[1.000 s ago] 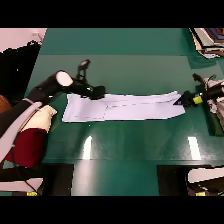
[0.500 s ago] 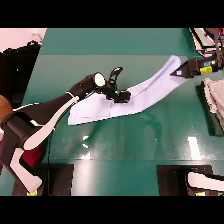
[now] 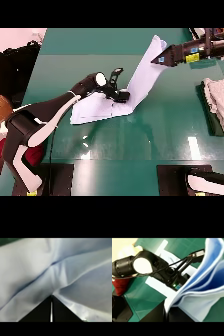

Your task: Fold the shirts.

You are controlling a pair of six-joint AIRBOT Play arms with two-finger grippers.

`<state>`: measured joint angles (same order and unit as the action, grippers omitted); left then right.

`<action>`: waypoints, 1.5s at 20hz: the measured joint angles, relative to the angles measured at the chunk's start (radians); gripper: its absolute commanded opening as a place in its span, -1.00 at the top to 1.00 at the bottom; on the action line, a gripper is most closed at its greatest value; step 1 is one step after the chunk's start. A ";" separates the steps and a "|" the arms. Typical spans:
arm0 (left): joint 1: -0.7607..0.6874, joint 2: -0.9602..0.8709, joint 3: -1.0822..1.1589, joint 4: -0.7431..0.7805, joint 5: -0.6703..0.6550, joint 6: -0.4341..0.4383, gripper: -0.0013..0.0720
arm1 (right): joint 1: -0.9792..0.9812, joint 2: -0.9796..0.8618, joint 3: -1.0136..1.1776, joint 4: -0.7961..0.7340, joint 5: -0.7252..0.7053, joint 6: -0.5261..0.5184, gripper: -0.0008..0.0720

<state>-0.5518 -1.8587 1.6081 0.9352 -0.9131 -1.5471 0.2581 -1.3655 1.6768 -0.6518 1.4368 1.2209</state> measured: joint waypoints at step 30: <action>0.624 0.602 -0.001 0.260 -0.322 0.087 0.89 | 0.187 -0.259 -0.277 -0.135 -0.227 0.045 -0.70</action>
<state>0.0723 -1.2568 1.6070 1.1950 -1.2350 -1.4601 0.4446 -1.6241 1.3994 -0.7868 1.2095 1.2659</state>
